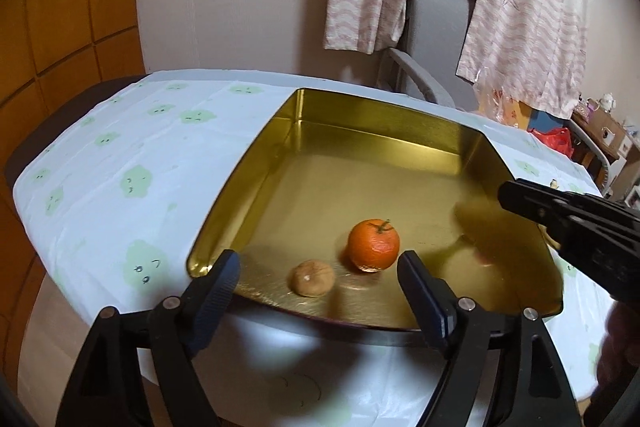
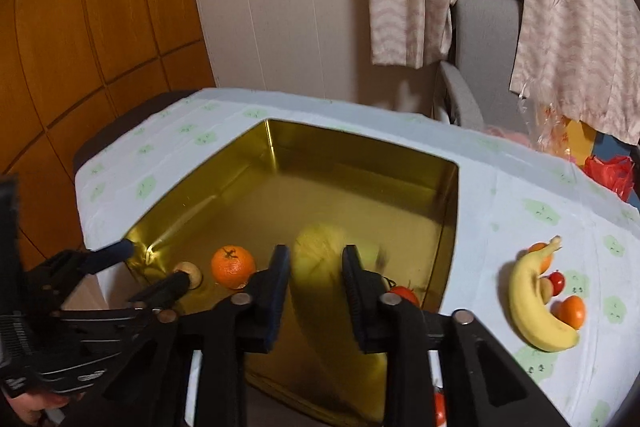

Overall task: Organize fruits
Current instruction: 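Lower the banana into the tin tray and open the right gripper, then grasp the red tomato on the cloth with the right gripper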

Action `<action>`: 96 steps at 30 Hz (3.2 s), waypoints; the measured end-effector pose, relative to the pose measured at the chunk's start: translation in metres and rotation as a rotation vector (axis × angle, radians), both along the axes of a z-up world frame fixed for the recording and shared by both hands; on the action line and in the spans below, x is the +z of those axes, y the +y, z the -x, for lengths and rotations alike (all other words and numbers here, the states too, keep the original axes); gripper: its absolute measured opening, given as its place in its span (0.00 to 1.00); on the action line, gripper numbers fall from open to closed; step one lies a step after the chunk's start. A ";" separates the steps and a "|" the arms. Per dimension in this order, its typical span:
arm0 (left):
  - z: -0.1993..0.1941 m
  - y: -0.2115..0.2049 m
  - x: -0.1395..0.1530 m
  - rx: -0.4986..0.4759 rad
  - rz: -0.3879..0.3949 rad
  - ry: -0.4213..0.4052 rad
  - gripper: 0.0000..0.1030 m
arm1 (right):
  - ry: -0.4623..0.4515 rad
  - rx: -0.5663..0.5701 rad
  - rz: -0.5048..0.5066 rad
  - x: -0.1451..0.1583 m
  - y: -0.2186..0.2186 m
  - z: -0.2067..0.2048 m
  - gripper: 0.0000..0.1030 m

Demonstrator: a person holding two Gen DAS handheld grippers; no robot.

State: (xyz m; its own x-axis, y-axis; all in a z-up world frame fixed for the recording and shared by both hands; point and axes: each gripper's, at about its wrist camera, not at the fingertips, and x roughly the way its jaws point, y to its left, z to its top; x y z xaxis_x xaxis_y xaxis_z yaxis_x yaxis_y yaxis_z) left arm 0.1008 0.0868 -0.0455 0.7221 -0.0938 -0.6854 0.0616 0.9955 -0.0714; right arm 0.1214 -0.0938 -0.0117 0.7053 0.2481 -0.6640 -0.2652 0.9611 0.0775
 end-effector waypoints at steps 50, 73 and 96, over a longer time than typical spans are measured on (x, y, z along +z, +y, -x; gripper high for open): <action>0.062 -0.070 0.005 -0.189 -0.048 -0.008 0.97 | 0.183 -0.214 -0.161 -0.061 -0.109 0.060 0.31; 0.063 -0.071 0.002 -0.176 -0.072 0.005 0.97 | 0.206 -0.152 -0.219 -0.070 -0.101 0.052 0.28; 0.072 -0.111 0.010 -0.280 -0.076 -0.007 0.98 | 0.100 -0.466 -0.172 -0.064 -0.197 0.102 0.27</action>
